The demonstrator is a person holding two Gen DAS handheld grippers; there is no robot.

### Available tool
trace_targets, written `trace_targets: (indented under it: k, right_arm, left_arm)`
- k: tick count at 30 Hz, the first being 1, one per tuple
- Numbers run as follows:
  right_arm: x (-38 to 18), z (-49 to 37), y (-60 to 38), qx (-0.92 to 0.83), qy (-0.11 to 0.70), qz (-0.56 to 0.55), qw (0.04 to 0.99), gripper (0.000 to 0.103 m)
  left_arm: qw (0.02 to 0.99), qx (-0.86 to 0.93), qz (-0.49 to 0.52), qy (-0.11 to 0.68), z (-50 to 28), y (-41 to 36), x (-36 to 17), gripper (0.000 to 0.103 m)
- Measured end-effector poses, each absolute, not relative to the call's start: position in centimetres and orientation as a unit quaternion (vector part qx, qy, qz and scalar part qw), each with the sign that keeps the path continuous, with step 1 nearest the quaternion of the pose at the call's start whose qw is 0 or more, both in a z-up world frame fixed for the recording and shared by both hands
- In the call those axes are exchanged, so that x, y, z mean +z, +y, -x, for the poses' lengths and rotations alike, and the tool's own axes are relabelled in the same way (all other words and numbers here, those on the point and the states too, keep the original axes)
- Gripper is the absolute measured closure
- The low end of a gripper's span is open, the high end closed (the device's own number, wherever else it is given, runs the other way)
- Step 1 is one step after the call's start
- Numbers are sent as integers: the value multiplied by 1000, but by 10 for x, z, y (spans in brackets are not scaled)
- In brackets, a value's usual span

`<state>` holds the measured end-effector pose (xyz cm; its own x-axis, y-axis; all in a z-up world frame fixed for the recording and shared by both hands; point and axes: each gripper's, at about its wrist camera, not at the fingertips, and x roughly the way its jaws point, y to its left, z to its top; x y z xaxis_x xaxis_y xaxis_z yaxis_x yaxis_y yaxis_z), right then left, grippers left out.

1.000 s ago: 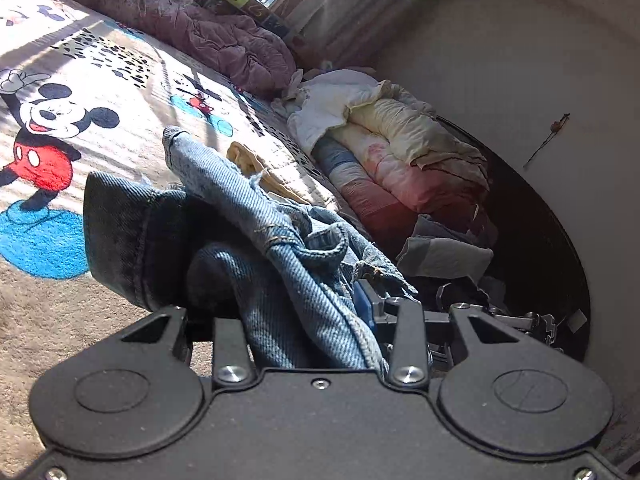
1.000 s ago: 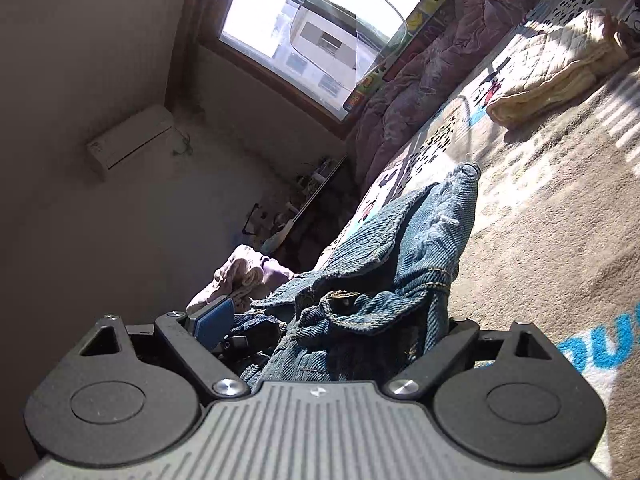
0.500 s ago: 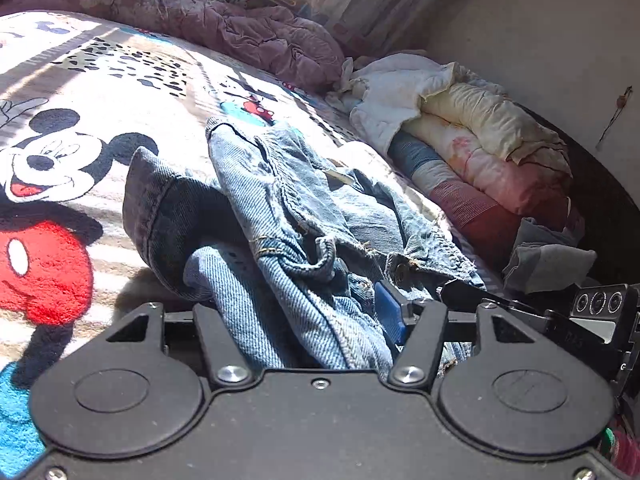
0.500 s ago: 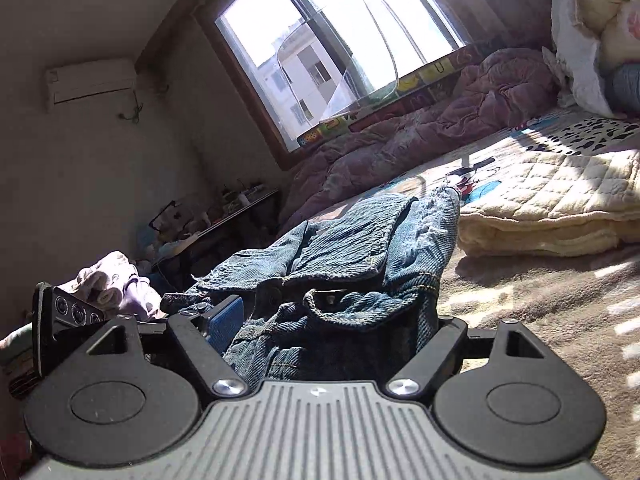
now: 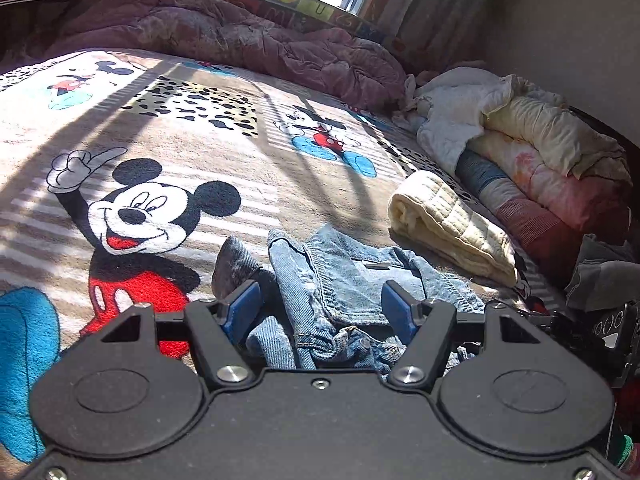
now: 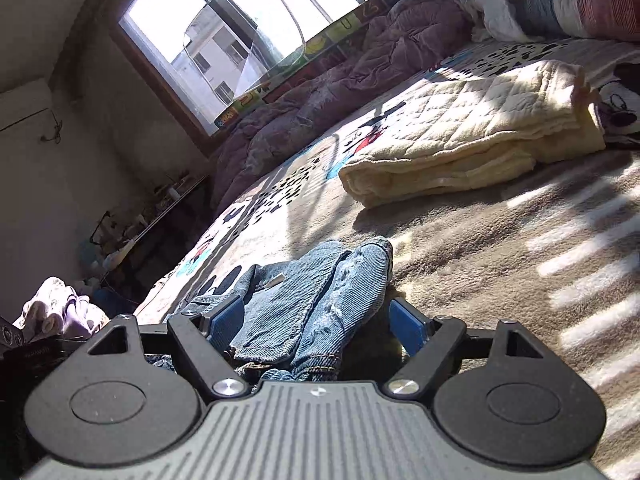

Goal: Fold clothes

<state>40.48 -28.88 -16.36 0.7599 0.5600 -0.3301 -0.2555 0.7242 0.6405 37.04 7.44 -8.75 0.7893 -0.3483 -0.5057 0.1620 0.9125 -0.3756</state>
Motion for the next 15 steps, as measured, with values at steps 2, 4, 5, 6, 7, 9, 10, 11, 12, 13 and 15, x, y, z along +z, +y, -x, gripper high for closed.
trace_targets:
  k: [2, 4, 5, 6, 7, 9, 10, 11, 12, 13, 15]
  right_arm:
    - [-169, -413, -289, 242, 272, -300, 882, 25]
    - [-170, -417, -282, 247, 277, -284, 884, 29]
    - [-170, -418, -277, 249, 280, -272, 886, 31]
    - [-169, -417, -275, 251, 279, -264, 889, 36]
    - [-168, -416, -272, 253, 277, -257, 891, 37]
    - [-166, -413, -269, 256, 270, -247, 895, 43]
    - [-164, -411, -269, 257, 264, -245, 897, 47]
    - [-161, -409, -269, 259, 256, -244, 899, 55]
    - [-160, -407, -270, 261, 250, -242, 901, 62]
    - [-158, -405, -270, 262, 243, -240, 902, 65]
    - [-151, -398, -270, 282, 222, -235, 903, 71]
  left_arm:
    - [931, -138, 154, 301, -377, 67, -93, 39]
    - [931, -132, 137, 310, -381, 59, -103, 48]
    - [933, -130, 131, 309, -382, 57, -107, 56]
    - [935, -124, 126, 308, -382, 55, -110, 58]
    - [937, -120, 118, 305, -382, 54, -113, 71]
    - [943, -123, 99, 292, -379, 51, -113, 83]
    - [945, -133, 93, 284, -376, 51, -110, 89]
    - [946, -142, 88, 276, -373, 52, -108, 95]
    - [948, -152, 83, 268, -370, 52, -105, 97]
    - [948, -162, 81, 261, -367, 53, -103, 97]
    - [947, -178, 84, 254, -359, 57, -100, 98]
